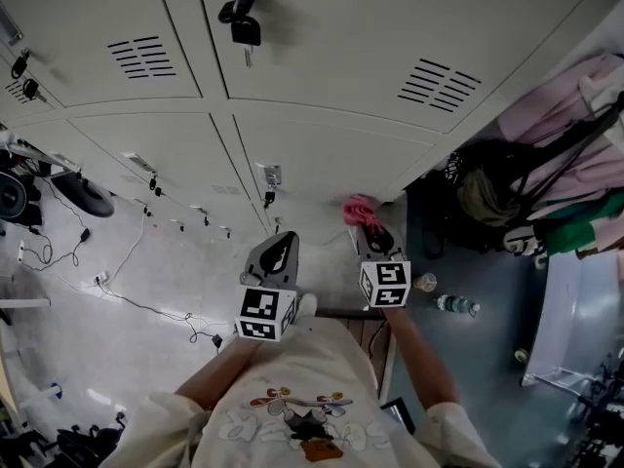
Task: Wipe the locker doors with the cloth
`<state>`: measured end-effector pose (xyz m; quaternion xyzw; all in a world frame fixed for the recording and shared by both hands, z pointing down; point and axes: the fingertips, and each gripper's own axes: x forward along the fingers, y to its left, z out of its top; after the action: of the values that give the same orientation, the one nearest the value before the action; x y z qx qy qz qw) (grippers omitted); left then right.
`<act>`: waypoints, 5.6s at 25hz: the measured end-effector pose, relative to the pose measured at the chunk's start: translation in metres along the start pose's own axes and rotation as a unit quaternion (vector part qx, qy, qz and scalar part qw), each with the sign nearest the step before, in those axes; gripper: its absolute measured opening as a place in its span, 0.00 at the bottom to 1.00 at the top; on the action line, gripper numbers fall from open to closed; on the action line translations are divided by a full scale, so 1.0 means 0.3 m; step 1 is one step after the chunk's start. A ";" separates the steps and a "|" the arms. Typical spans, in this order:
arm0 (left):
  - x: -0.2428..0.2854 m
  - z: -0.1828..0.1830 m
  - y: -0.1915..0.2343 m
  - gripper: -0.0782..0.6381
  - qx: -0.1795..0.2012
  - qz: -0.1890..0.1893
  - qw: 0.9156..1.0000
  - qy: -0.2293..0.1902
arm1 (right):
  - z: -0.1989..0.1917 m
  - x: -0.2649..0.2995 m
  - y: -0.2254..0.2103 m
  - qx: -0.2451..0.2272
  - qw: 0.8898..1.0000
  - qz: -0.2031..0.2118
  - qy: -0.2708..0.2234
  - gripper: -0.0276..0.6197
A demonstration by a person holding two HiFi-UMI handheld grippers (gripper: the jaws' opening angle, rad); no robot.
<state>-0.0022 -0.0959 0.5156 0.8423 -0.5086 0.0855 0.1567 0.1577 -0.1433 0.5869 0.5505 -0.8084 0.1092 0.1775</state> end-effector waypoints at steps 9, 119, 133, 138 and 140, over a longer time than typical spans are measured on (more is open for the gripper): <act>-0.050 0.042 0.129 0.12 -0.013 0.056 0.998 -0.018 | 0.012 0.066 0.248 -0.040 0.995 0.086 0.000 0.21; 0.068 0.495 0.246 0.12 0.058 0.062 0.991 -0.104 | -0.045 0.068 -0.051 -0.037 0.999 0.012 0.035 0.21; 0.008 0.525 0.145 0.12 0.052 0.034 0.990 -0.130 | 0.299 -0.139 0.125 -0.044 0.993 0.081 -0.067 0.21; -0.033 0.482 0.093 0.12 0.045 0.022 0.991 -0.126 | 0.486 -0.174 0.206 -0.022 0.986 0.115 -0.115 0.21; -0.047 0.470 0.094 0.12 0.045 0.022 0.991 -0.124 | 0.547 -0.183 0.228 -0.024 0.984 0.124 -0.127 0.21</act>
<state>-0.0358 -0.1460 0.3843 0.8410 -0.5384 0.0065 0.0520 0.0851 -0.1323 0.4161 0.4509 -0.8888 0.0398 0.0713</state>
